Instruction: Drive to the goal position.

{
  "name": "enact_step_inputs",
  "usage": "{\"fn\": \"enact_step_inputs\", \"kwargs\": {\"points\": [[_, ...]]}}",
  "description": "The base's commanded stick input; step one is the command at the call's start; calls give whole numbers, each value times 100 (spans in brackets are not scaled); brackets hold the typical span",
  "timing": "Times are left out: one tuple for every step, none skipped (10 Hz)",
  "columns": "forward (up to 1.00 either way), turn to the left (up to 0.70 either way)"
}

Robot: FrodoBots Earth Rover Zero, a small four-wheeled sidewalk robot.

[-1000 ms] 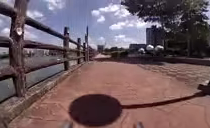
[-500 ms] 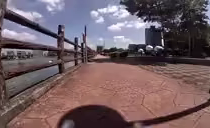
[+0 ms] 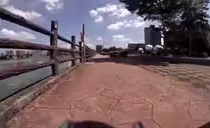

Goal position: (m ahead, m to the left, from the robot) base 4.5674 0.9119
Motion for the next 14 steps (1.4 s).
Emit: {"fn": "enact_step_inputs", "kwargs": {"points": [[70,0],[70,0],[70,0],[70,0],[70,0],[70,0],[70,0],[70,0],[70,0],[70,0],[70,0],[70,0],[70,0],[70,0]]}}
